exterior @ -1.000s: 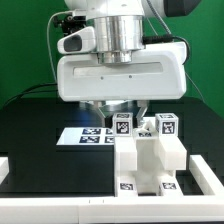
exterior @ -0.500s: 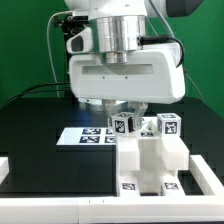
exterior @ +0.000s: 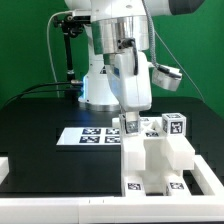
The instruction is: Assemble chair
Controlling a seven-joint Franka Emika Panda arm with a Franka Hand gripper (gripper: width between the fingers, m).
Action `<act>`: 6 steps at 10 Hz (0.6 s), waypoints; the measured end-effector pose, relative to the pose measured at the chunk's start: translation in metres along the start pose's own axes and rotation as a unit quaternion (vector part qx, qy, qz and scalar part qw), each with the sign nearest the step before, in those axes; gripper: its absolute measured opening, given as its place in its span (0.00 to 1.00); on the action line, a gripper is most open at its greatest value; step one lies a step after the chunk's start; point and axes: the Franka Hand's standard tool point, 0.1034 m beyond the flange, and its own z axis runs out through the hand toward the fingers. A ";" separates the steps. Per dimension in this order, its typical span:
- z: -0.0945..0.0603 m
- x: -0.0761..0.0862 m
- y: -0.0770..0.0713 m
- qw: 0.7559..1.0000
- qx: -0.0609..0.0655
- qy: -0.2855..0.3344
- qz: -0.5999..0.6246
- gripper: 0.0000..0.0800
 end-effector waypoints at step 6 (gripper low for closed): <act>-0.001 0.000 0.004 0.932 0.010 0.002 -0.362 0.80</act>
Offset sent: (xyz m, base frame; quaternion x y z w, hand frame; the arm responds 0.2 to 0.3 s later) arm 0.0095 0.0193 -0.0007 0.0752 -0.0617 -0.4671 0.8788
